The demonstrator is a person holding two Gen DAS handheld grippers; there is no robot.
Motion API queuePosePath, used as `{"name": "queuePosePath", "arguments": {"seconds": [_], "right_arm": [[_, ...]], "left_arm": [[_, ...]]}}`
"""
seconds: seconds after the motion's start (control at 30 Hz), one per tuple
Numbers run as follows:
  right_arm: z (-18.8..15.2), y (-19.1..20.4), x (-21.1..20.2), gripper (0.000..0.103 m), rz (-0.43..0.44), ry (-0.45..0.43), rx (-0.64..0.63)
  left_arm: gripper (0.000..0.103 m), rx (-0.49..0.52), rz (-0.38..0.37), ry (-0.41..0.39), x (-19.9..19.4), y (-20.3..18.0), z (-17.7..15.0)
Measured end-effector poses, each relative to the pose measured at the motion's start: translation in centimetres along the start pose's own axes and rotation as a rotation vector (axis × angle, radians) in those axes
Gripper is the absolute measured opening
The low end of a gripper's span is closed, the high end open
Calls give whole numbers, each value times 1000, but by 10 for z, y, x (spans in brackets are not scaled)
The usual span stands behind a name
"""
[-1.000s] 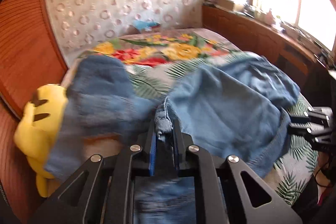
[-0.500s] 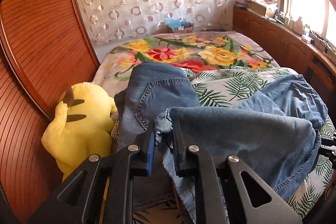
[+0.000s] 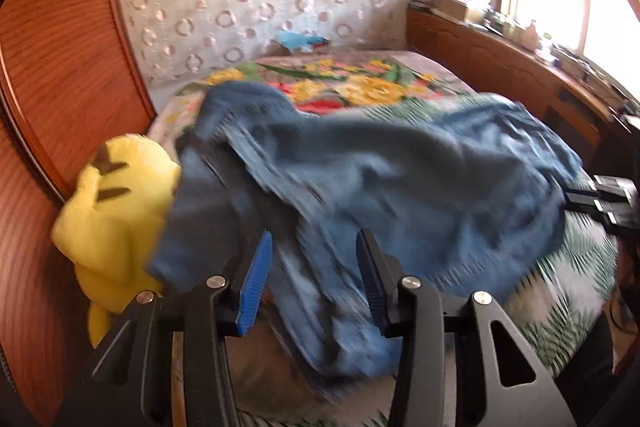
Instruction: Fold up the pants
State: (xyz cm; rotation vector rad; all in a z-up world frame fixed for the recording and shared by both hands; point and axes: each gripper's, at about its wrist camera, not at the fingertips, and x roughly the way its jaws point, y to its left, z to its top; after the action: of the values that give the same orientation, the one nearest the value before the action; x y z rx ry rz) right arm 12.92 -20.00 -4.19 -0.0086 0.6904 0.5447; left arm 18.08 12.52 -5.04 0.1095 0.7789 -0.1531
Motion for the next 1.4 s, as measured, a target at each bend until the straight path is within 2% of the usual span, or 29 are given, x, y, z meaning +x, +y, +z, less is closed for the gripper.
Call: {"name": "queuePosePath", "arguments": {"seconds": [0.13, 0.27, 0.33, 0.37, 0.4, 0.6, 0.73, 0.93, 1.27, 1.37, 1.4], "right_arm": [[3, 1, 5, 31, 1, 7, -10], [3, 2, 7, 31, 3, 15, -12], [2, 2, 8, 31, 4, 20, -11], [2, 2, 9, 31, 4, 22, -11], [1, 1, 10, 31, 3, 24, -10], [0, -4, 12, 31, -6, 30, 1], [2, -10, 8, 31, -13, 22, 7], [5, -6, 6, 31, 1, 10, 3], [14, 3, 20, 31, 61, 7, -26], [10, -1, 28, 31, 80, 37, -18], [7, -4, 29, 24, 93, 46, -10]], "left_arm": [[43, 11, -36, 47, 7, -17, -28], [39, 0, -25, 78, 15, -20, -43], [31, -20, -30, 80, 17, -18, -45], [28, -22, -30, 76, 18, -17, -45], [20, -21, -26, 66, 16, -17, -45], [13, -53, -55, -43, -16, -14, -49], [13, -97, -53, -107, -46, -6, -53], [13, -105, -47, -56, -44, -2, -62], [14, -110, -48, -59, -45, -5, -61], [21, -111, -33, -54, -46, -3, -57], [29, -110, -24, -57, -46, -2, -56]]}}
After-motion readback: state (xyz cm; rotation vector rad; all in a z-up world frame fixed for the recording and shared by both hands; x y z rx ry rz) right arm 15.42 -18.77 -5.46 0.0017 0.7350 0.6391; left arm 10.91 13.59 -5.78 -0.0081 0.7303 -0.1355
